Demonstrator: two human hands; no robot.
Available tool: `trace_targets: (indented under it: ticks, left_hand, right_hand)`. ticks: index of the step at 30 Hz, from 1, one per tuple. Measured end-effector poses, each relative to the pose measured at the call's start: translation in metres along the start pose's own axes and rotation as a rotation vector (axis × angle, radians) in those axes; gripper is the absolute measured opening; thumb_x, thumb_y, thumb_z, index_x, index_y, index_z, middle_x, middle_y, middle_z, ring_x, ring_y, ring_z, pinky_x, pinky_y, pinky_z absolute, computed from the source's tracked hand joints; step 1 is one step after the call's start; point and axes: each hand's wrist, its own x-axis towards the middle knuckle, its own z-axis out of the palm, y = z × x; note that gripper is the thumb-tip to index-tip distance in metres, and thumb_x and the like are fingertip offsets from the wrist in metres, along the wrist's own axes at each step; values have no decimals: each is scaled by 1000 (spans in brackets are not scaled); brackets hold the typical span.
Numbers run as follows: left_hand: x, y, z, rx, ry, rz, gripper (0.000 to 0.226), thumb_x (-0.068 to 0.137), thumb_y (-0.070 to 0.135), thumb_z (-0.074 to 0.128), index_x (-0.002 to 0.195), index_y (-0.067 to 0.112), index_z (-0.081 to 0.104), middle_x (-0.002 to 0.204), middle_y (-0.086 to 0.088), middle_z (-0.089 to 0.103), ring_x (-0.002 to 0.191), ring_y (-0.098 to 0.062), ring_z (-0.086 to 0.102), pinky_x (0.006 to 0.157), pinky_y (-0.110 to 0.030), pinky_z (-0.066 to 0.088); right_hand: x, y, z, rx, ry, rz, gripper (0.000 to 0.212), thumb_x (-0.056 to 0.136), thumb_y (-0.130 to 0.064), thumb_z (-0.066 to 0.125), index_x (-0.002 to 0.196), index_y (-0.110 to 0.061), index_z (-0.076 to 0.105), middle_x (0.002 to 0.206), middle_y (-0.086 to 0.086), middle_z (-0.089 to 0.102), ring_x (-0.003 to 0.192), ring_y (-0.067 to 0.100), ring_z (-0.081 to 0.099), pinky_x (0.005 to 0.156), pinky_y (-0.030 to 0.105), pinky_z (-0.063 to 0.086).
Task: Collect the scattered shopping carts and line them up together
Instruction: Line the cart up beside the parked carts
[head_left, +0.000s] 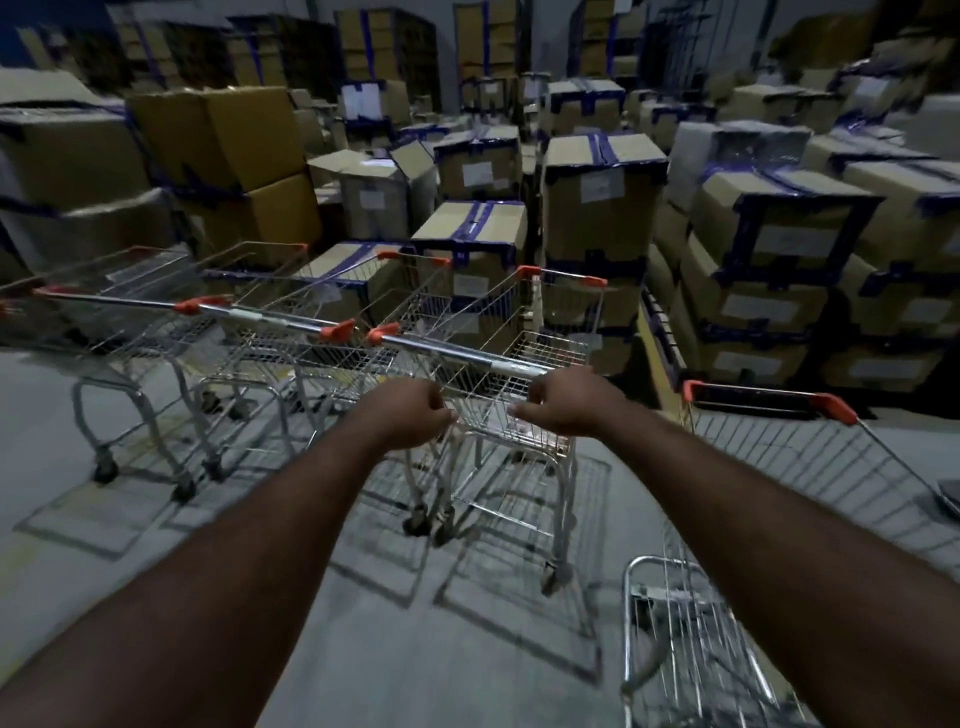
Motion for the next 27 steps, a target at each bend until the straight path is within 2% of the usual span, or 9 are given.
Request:
trace_targets:
  ticks: [3,8,10,14,16,18,21,24,27]
  left_hand:
    - [41,-15,-5,-5,-14,28,24,99,42,56,93,21,66,80,5,64,71,-7,58,60,-27,38]
    - [123,-32,-1,16,-35,66,28,99,44,56,91,19,66,80,2,66,72,-11,62,61,-27,41]
    - [161,-38,8,25,-25,76,25,98,45,56,92,22,63,81,4,65,73,-11,62,66,-29,48]
    - [237,-53,29,52,-25,88,24,95,43,59,98,20,67,90,1,67,79,-15,63,78,-40,57]
    - [271,-61,37,119,13,131,28,96,45,57,104,19,67,102,-2,67,88,-17,61,82,-40,55]
    - [299,-72,45,191,-43,146,36,100,47,48,109,18,67,111,-7,66,98,-23,61,84,-37,50]
    - [322,-93,56,280,-206,87,56,102,61,27,109,23,68,113,-11,69,106,-28,62,89,-38,46]
    - [334,-101,59,174,-249,47,73,97,72,15,109,26,71,106,-8,70,99,-23,62,96,-41,46]
    - [339,-87,63,162,-267,76,77,96,73,11,111,27,71,105,-7,71,102,-24,63,108,-50,39]
  right_hand:
    - [43,0,1,20,41,40,53,96,-65,52,101,-17,71,92,2,69,85,17,64,82,41,58]
    - [124,8,17,25,54,100,53,97,-65,51,108,-17,71,99,2,70,93,19,64,81,35,54]
    - [159,12,30,24,69,111,52,97,-64,52,111,-17,71,96,1,68,90,19,64,78,33,53]
    - [221,21,56,64,180,126,49,97,-60,53,115,-18,70,102,3,69,89,20,63,65,27,42]
    - [244,25,68,117,164,148,53,98,-61,49,121,-18,69,114,6,68,99,25,64,71,31,43]
    - [259,29,78,117,93,182,62,100,-66,36,122,-18,69,118,9,69,106,30,64,76,34,44]
    - [267,33,88,-23,10,199,79,101,-71,19,114,-13,72,111,12,70,102,31,65,72,36,40]
    - [272,45,87,-52,-24,191,85,100,-73,13,108,-13,73,101,11,69,89,29,62,67,34,39]
    - [273,66,85,-81,-29,244,91,94,-80,9,90,-16,74,81,4,63,75,22,57,63,31,40]
